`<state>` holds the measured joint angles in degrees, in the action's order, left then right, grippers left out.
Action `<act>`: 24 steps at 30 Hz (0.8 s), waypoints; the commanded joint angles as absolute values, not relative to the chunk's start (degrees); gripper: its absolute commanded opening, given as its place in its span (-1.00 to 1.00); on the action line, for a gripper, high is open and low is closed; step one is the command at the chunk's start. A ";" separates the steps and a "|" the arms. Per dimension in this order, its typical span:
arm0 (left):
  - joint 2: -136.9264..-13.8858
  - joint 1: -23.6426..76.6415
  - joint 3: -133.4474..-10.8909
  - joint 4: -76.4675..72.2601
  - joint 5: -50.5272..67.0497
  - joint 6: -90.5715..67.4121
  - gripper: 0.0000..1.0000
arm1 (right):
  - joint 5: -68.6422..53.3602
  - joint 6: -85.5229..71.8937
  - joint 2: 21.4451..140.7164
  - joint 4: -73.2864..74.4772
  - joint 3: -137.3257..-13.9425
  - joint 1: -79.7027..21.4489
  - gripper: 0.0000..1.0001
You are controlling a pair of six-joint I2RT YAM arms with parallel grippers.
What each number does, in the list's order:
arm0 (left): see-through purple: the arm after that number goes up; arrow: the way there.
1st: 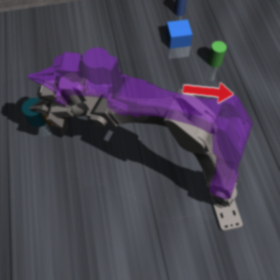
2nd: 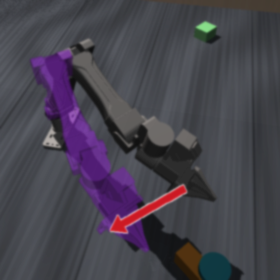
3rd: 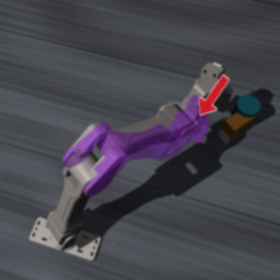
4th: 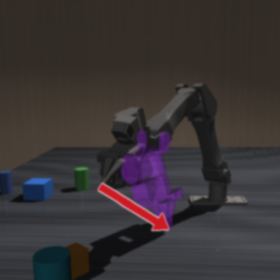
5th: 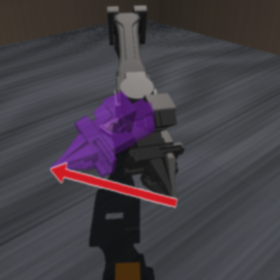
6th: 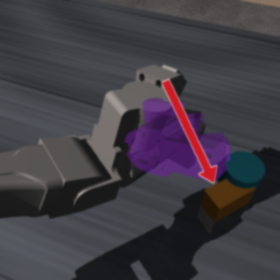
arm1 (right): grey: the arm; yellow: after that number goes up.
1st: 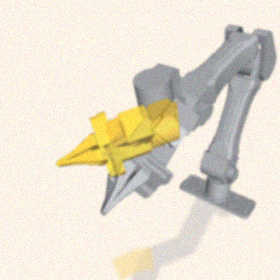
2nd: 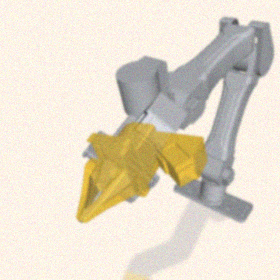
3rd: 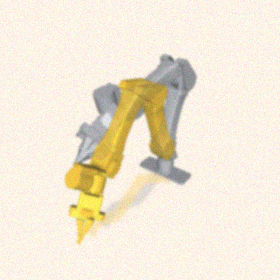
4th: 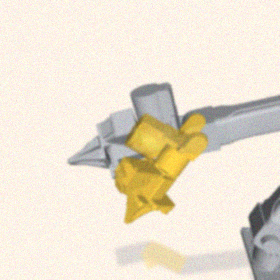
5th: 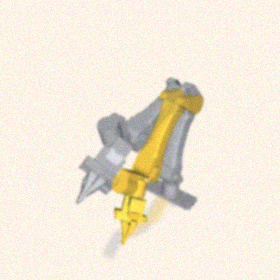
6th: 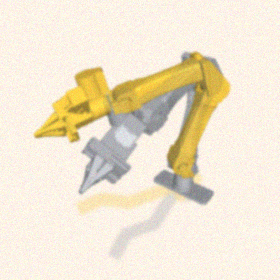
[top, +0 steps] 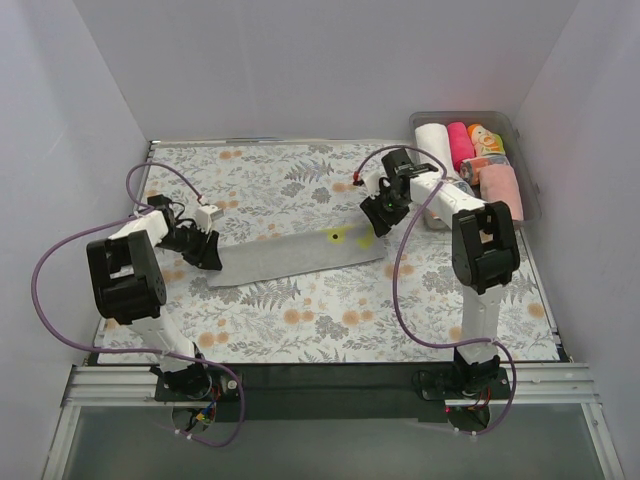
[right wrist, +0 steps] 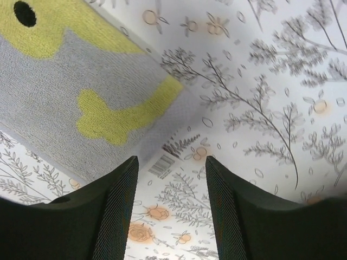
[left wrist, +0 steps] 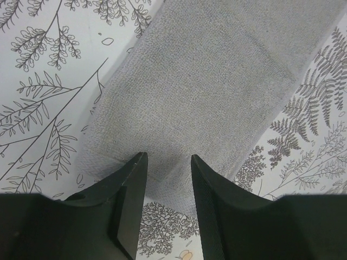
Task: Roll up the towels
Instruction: Fold the towel
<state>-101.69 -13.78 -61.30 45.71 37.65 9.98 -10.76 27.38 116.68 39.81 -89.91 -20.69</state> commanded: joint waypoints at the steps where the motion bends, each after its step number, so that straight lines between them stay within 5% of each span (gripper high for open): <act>1: -96.95 -13.36 -62.49 46.50 40.60 8.88 -0.28 | -12.56 19.44 112.59 39.38 -87.99 -18.81 0.01; 13: -96.06 -13.45 -64.42 47.72 38.50 7.82 -0.18 | -17.66 13.36 117.77 39.29 -85.96 -18.63 -0.01; 24: -96.50 -13.36 -66.53 47.28 36.04 6.68 -0.15 | -16.96 7.22 118.83 32.18 -79.11 -21.62 -0.32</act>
<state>-99.42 -13.63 -64.47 47.77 36.73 7.31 -16.71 10.59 116.68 34.02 -83.26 -19.51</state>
